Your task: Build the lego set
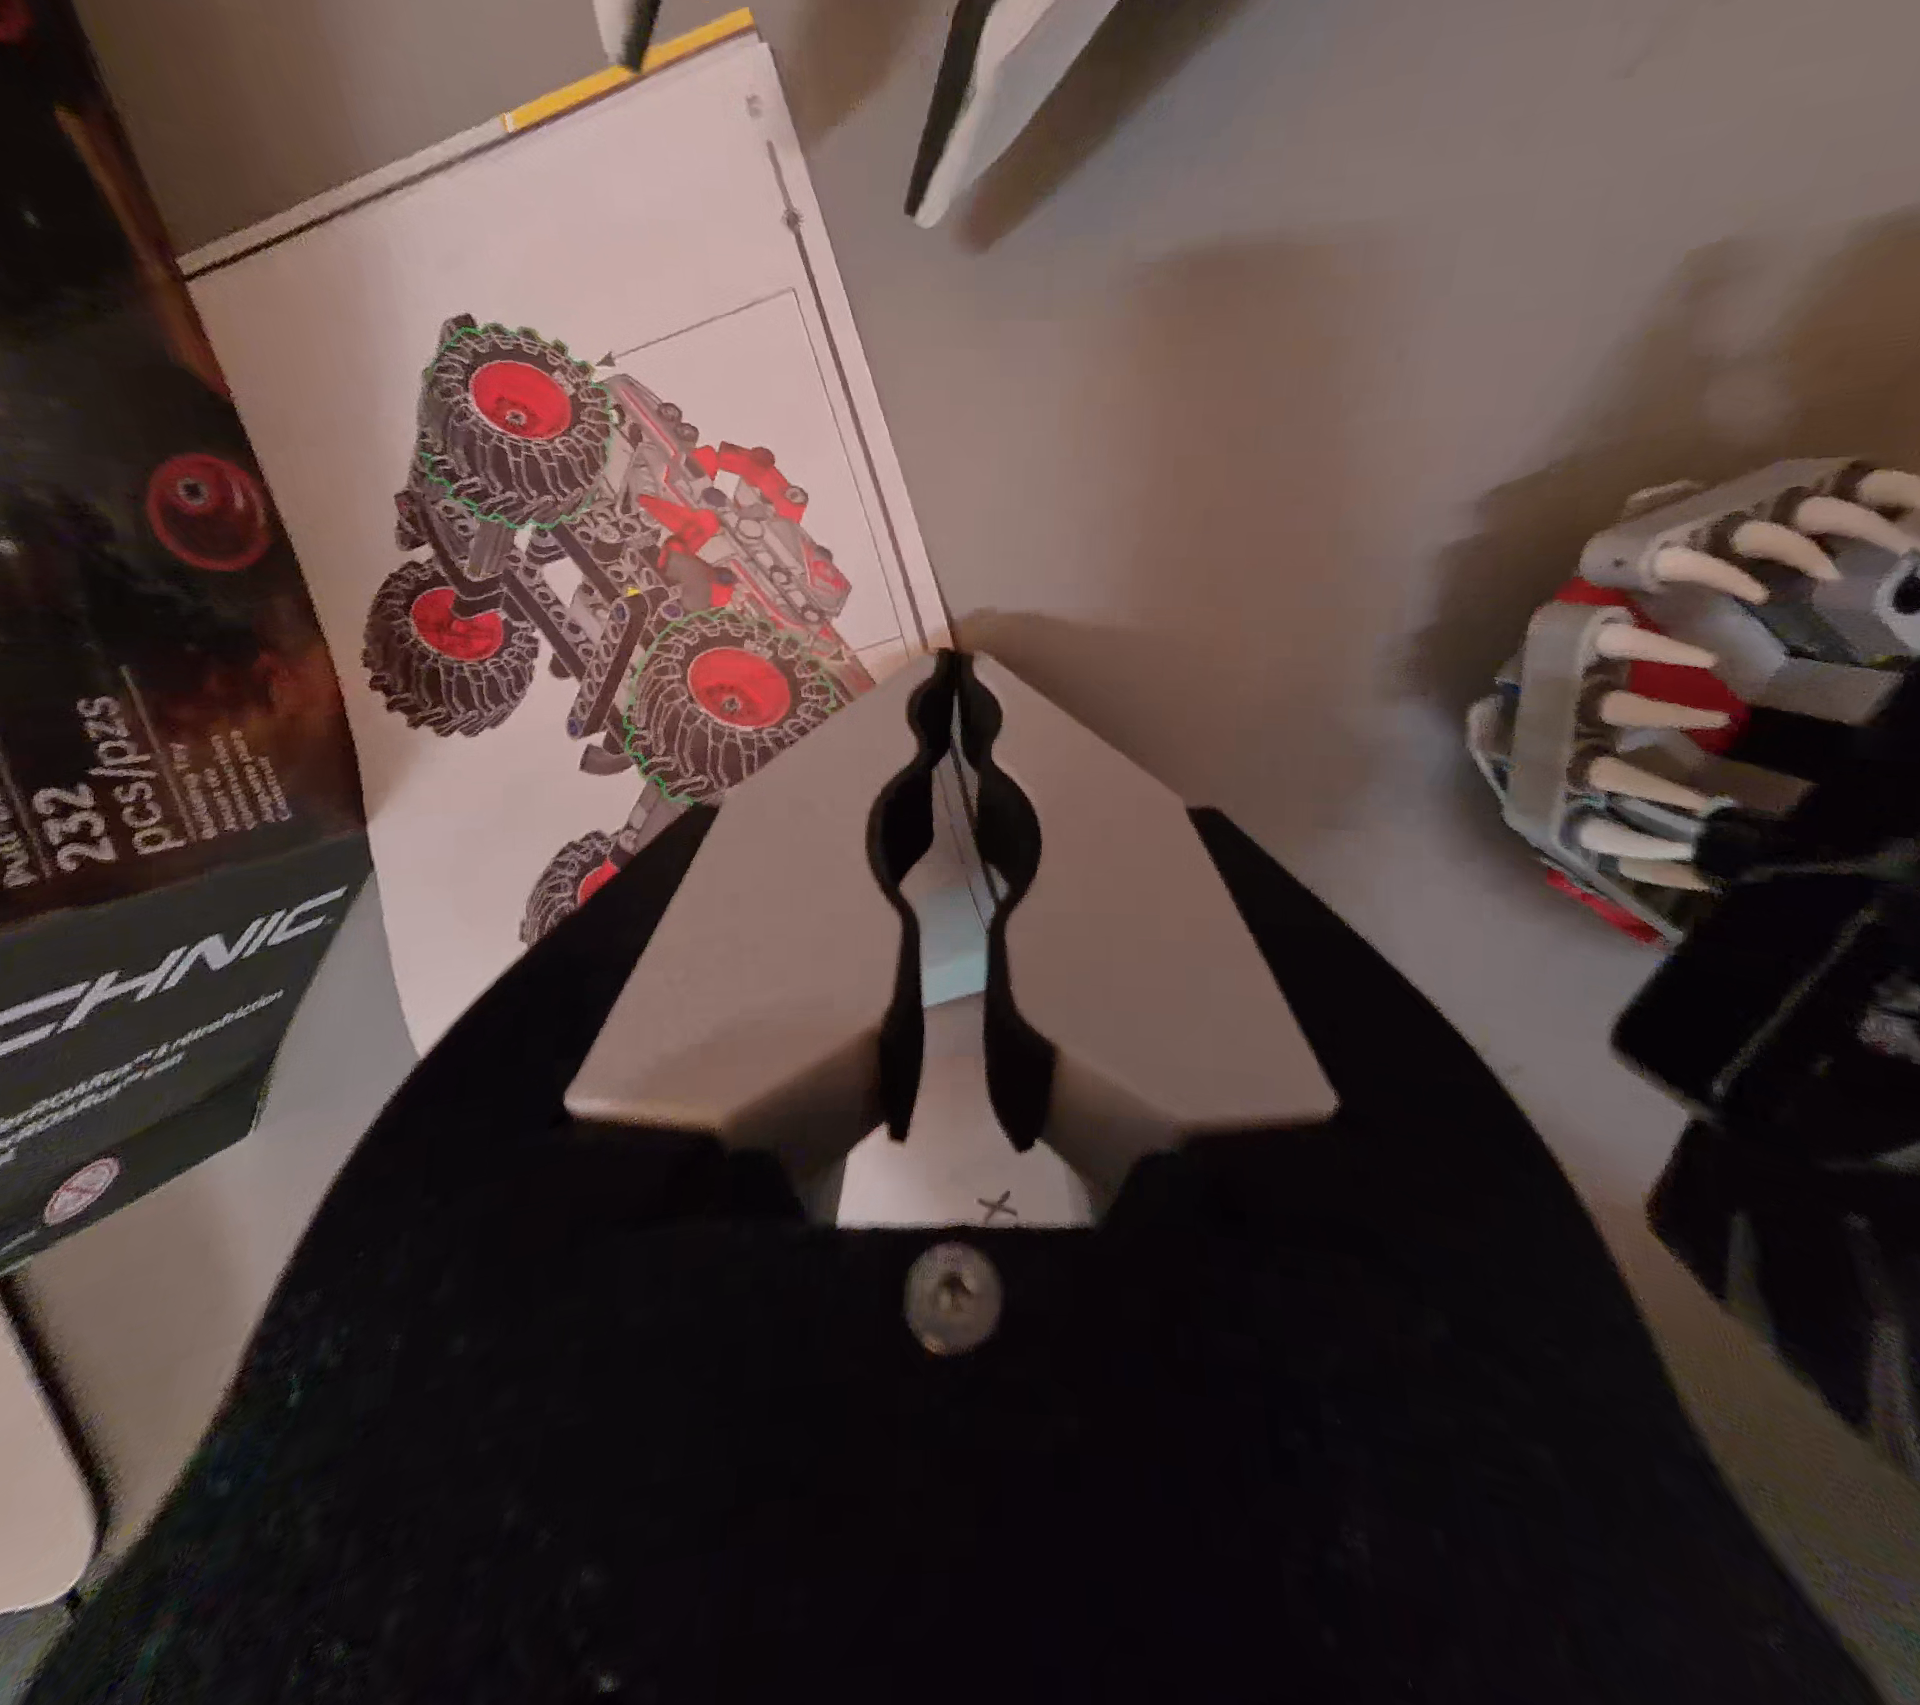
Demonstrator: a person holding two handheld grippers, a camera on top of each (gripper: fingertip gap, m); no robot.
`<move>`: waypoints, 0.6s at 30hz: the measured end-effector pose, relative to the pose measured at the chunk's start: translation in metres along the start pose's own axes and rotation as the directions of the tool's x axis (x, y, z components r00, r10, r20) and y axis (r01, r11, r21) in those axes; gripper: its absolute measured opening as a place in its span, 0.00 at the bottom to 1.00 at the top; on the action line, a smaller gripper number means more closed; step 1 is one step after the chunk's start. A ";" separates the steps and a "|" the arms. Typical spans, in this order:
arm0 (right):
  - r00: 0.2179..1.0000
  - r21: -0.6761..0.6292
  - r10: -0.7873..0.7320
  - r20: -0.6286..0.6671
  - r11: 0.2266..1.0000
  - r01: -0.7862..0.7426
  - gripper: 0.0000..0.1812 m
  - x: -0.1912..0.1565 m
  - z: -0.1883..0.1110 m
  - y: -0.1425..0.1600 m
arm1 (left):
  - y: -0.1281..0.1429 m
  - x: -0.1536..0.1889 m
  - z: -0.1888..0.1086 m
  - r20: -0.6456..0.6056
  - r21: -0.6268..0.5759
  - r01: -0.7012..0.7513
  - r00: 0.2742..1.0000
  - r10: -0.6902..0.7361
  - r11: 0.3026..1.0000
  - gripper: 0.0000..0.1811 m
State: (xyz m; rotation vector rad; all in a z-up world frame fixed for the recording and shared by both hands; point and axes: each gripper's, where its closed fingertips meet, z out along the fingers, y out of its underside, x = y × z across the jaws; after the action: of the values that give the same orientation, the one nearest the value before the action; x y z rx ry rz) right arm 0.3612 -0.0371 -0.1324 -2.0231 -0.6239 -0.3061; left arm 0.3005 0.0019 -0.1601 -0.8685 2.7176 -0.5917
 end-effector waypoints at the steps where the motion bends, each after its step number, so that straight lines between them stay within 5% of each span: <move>1: 1.000 -0.022 -0.011 -0.002 1.000 0.011 0.23 0.000 0.001 0.005 | -0.002 -0.001 -0.003 0.016 0.010 -0.002 1.000 0.002 1.000 0.00; 13: 0.956 -0.065 -0.256 -0.141 0.966 0.250 0.22 0.015 0.015 0.003 | -0.003 -0.006 -0.032 0.146 0.070 0.000 0.989 -0.010 0.998 0.02; 18: 0.937 -0.083 -0.332 -0.106 0.942 0.325 0.21 0.008 0.013 0.005 | 0.000 -0.005 -0.031 0.151 0.062 -0.004 0.989 -0.006 0.998 0.04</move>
State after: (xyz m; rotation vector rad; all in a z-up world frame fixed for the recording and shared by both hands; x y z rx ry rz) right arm 0.3695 -0.0250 -0.1392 -1.9398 -0.8879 -0.6490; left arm 0.2941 0.0138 -0.1321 -0.8627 2.5503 -0.5820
